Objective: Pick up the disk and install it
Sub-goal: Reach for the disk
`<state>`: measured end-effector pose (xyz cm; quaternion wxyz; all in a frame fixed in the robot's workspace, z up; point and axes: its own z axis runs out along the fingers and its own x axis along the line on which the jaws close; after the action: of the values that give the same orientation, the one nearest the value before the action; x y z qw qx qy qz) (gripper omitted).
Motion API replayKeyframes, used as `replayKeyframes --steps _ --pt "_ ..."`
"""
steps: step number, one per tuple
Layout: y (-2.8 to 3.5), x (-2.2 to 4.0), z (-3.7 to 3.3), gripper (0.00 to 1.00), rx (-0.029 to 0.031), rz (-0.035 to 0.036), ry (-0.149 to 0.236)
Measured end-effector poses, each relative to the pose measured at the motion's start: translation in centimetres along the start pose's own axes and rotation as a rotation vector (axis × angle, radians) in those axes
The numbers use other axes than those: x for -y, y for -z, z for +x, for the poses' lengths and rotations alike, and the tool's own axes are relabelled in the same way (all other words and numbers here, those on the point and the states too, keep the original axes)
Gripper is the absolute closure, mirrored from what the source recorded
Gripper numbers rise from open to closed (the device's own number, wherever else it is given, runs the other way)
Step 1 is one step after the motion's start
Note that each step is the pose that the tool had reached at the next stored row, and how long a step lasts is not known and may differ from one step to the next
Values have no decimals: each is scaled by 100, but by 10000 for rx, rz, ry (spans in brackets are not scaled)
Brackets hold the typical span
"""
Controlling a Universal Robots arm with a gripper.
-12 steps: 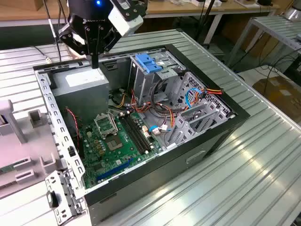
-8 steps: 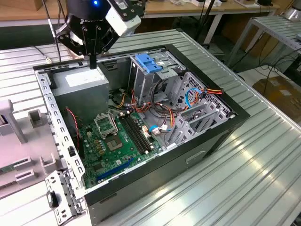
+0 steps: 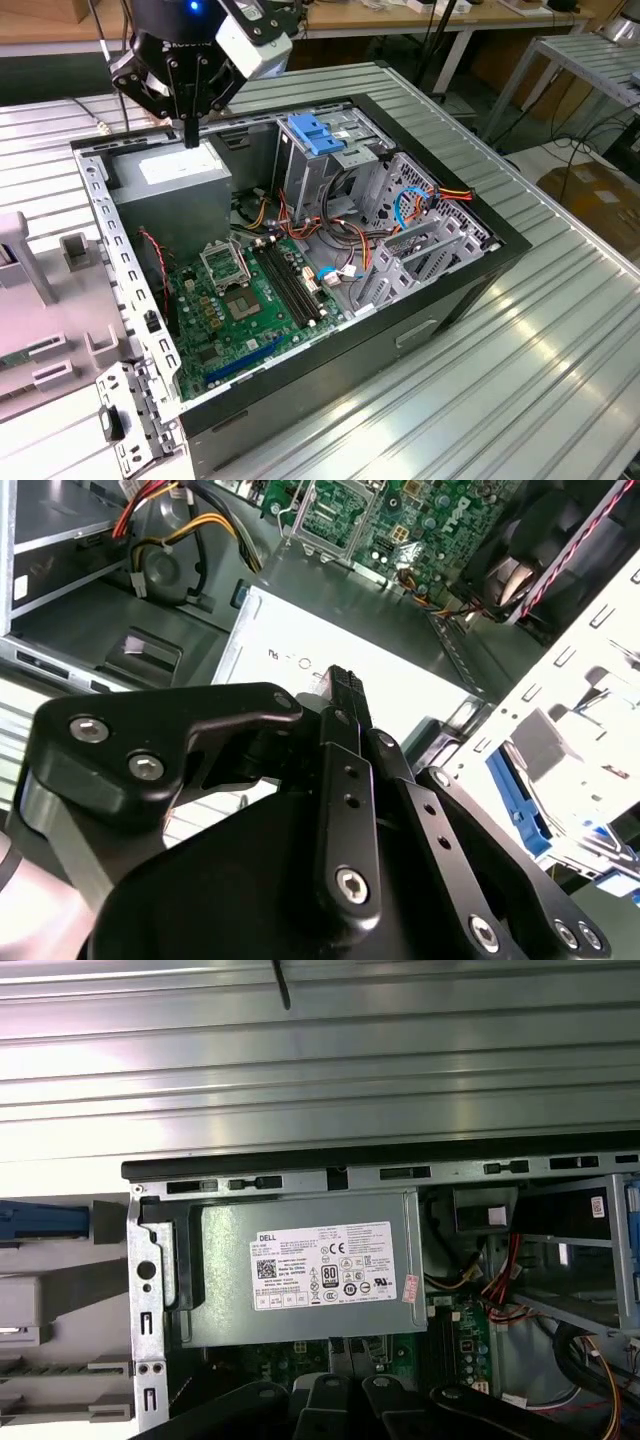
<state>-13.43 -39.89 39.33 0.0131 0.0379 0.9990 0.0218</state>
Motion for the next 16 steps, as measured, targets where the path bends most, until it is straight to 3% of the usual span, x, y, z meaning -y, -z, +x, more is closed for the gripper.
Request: replayKeyframes --steps 16 --pt "5 13 178 89 0 0 -1"
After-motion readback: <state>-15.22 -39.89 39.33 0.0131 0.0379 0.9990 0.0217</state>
